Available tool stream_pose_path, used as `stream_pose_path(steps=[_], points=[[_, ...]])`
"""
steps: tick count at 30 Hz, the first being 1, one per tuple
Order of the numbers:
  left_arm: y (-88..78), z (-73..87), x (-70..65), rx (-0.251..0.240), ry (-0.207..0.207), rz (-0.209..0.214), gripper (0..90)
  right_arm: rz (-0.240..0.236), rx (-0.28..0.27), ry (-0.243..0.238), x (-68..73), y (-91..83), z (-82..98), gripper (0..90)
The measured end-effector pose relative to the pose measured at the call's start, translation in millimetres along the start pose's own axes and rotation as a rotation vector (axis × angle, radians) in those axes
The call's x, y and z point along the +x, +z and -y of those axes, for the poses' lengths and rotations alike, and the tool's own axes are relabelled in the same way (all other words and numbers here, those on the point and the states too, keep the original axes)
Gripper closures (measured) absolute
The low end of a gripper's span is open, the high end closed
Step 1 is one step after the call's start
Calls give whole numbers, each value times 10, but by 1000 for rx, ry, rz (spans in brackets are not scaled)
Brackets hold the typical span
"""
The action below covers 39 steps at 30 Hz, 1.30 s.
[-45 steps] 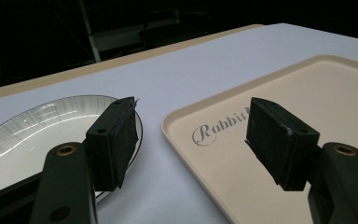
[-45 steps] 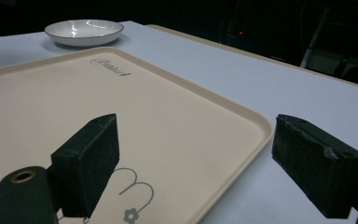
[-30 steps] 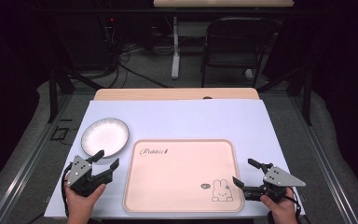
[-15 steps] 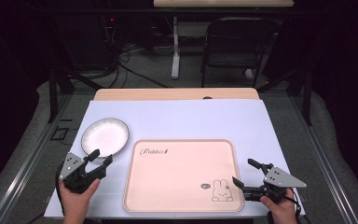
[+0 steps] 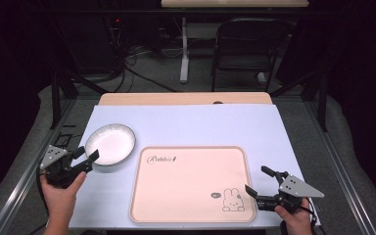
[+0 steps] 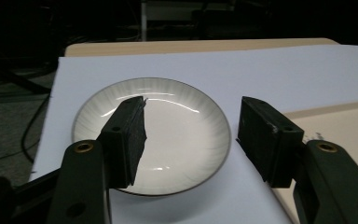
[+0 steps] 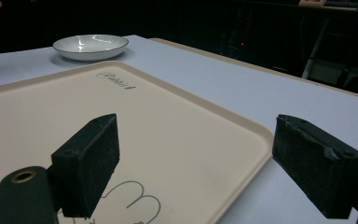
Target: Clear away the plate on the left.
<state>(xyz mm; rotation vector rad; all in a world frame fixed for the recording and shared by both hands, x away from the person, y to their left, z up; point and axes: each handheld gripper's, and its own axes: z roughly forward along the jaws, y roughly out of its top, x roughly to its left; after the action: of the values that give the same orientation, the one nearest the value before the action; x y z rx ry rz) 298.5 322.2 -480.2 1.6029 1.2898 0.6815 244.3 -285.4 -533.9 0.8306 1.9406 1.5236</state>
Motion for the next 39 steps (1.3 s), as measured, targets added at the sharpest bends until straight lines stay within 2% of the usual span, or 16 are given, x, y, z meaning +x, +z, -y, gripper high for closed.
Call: stream_pose_path(steps=[1,3,8,10,11,13,16,22,26,29,32,36,39], points=[[0,0,0,0,0,0,435,3,-2,-2,1,-3,-3,143],[4,-48,92,3,-35,5,450,7,-8,-4,3,-10,-11,143],[44,-144,261,31,-76,-17,483,10,-3,-2,-4,-13,-8,143],[75,-182,297,46,-78,-25,487,10,-1,-4,-4,-12,-8,143],[107,-218,324,72,-72,-55,482,9,-1,-2,1,-11,-8,143],[124,-239,342,81,-71,-65,479,9,1,-6,1,-11,-8,143],[180,-310,408,92,-104,-62,502,11,1,-4,-2,-12,-8,143],[285,-433,524,140,-119,-109,518,15,3,-2,-6,-10,-7,143],[372,-456,580,175,-131,-116,536,16,5,1,-8,-9,-7,143],[443,-456,602,189,-132,-106,549,18,4,2,-9,-9,-8,143],[511,-460,625,213,-130,-126,549,21,3,7,-14,-15,-8,143],[597,-458,676,229,-158,-121,550,25,0,14,-26,-19,-6,143],[653,-447,703,251,-164,-129,549,26,-1,16,-28,-21,-6,144]])
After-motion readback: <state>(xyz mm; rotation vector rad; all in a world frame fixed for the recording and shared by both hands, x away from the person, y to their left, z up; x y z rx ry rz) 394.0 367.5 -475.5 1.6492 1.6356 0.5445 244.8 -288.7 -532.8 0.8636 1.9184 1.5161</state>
